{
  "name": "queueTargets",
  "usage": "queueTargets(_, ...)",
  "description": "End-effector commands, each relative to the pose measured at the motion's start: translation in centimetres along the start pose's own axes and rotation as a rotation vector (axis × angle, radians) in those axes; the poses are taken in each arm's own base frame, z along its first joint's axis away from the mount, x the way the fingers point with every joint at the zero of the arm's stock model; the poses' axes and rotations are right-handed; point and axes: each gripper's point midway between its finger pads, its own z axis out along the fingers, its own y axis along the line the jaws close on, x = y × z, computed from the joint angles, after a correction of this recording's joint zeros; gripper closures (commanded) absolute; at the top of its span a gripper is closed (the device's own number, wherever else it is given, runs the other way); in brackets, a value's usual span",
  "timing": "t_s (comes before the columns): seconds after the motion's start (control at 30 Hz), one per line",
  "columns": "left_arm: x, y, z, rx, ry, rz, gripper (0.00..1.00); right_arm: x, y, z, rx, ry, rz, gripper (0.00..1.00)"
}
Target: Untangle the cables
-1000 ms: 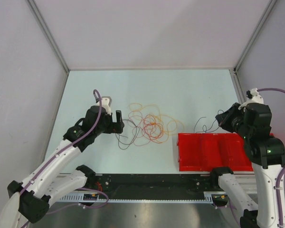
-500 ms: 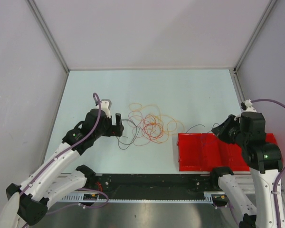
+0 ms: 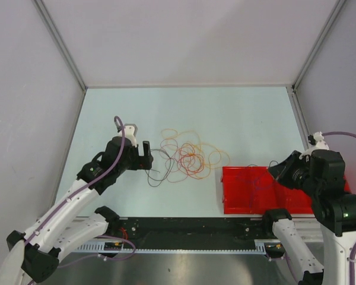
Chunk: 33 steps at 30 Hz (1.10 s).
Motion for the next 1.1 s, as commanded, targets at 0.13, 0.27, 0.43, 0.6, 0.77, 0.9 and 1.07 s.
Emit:
queueTargets(0.13,-0.8,0.2,-1.0,-0.013,-0.057,-0.027,0.0,1.6,-0.5,0.1,-0.012,0.036,-0.007,1.0)
queueTargets(0.27,-0.8,0.2,-1.0,-0.015,-0.055,-0.026,0.0,2.5,-1.1,2.3,-0.009,0.065,0.015,1.0)
queueTargets(0.43,-0.8,0.0,-0.7,-0.01,-0.046,-0.017,0.0,3.0,-1.5,5.0,-0.006,0.089,0.035,1.0)
queueTargets(0.6,-0.5,0.0,-0.4,-0.018,-0.028,-0.008,0.0,3.9,-2.2,8.4,-0.004,0.116,0.058,1.0)
queueTargets(0.77,-0.5,0.0,-0.1,-0.022,-0.022,-0.003,0.0,4.8,-2.5,11.5,0.017,0.138,0.039,1.0)
queueTargets(0.9,-0.3,0.0,0.1,-0.026,-0.009,0.003,0.0,6.3,-2.7,13.9,0.087,0.184,0.008,1.0)
queueTargets(1.07,-0.3,0.1,0.1,-0.029,-0.007,0.002,0.0,8.1,-4.2,16.1,0.229,0.226,-0.017,1.0)
